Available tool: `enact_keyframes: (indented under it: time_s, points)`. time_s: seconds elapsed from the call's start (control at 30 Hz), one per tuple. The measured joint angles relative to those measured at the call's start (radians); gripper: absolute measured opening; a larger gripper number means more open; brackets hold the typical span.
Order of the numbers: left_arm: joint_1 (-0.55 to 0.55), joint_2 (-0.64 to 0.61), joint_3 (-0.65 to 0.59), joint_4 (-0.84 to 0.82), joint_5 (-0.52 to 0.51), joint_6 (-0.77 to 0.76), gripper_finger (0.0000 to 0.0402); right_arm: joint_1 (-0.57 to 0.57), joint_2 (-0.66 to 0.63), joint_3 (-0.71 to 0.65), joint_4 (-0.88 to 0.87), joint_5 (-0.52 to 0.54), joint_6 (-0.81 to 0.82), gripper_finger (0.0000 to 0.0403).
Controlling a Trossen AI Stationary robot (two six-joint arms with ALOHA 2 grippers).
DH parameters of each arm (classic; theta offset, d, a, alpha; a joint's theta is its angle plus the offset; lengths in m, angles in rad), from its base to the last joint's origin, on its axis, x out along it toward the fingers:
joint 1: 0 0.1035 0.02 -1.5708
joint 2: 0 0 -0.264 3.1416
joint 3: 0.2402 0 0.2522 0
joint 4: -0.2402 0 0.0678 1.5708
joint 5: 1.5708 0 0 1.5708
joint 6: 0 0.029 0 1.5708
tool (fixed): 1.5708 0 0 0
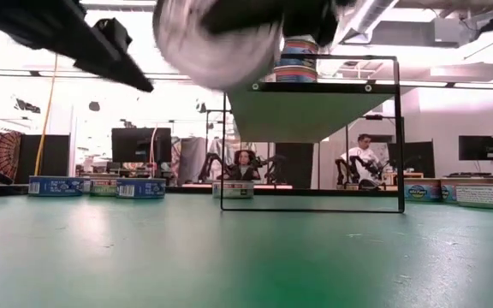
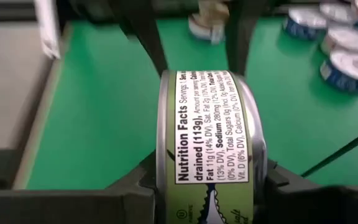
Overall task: Stack canned seafood by type on shelf
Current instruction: Stack the green tuna can on top of the red tuna can on the shelf
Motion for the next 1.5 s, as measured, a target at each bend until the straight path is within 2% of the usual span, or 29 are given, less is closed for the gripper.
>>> enact_keyframes:
  time_s: [0.17,0.37,0.47,0.57,0.67,0.73,0.8,0.9,1.07,1.23,1.37,1.5]
  points:
    - [-0.005,0.000,0.000,0.067,-0.106,0.142,0.0254,-0.005,-0.153,0.000,-0.043,-0.003,0.014,0.0159]
    - [-0.005,0.000,0.000,0.074,-0.209,0.243,0.0254,-0.107,-0.337,0.001,-0.120,-0.053,0.022,0.0156]
    - [-0.005,0.000,0.000,0.076,-0.293,0.285,0.0254,-0.194,-0.426,0.001,-0.205,-0.060,0.021,0.0159]
    - [-0.005,0.000,0.000,0.089,-0.431,0.353,0.0254,-0.299,-0.500,0.001,-0.260,-0.080,0.005,0.0170]
    - [-0.005,0.000,0.000,0.107,-0.578,0.396,0.0254,-0.420,-0.550,0.001,-0.296,-0.167,-0.006,0.0166]
    - [-0.003,-0.002,0.000,0.115,-0.621,0.404,0.0254,-0.510,-0.568,0.001,-0.314,-0.246,-0.009,0.0158]
    - [0.011,-0.002,0.000,0.124,-0.584,0.459,0.0254,-0.607,-0.571,0.001,-0.338,-0.324,-0.025,0.0156]
    - [0.062,-0.002,0.000,0.159,-0.429,0.531,0.0254,-0.763,-0.561,0.001,-0.363,-0.466,-0.048,0.0158]
    - [0.204,-0.010,0.000,0.180,-0.233,0.662,0.0253,-0.994,-0.545,0.001,-0.354,-0.694,-0.112,0.0181]
    - [0.372,-0.087,0.000,0.218,-0.053,0.759,0.0254,-1.193,-0.524,-0.001,-0.339,-0.931,-0.149,0.0161]
    - [0.480,-0.191,0.000,0.255,0.060,0.752,0.0254,-1.285,-0.503,0.003,-0.334,-1.008,-0.190,0.0158]
    - [0.529,-0.288,0.001,0.271,0.186,0.711,0.0254,-1.297,-0.458,-0.001,-0.301,-1.107,-0.197,0.0170]
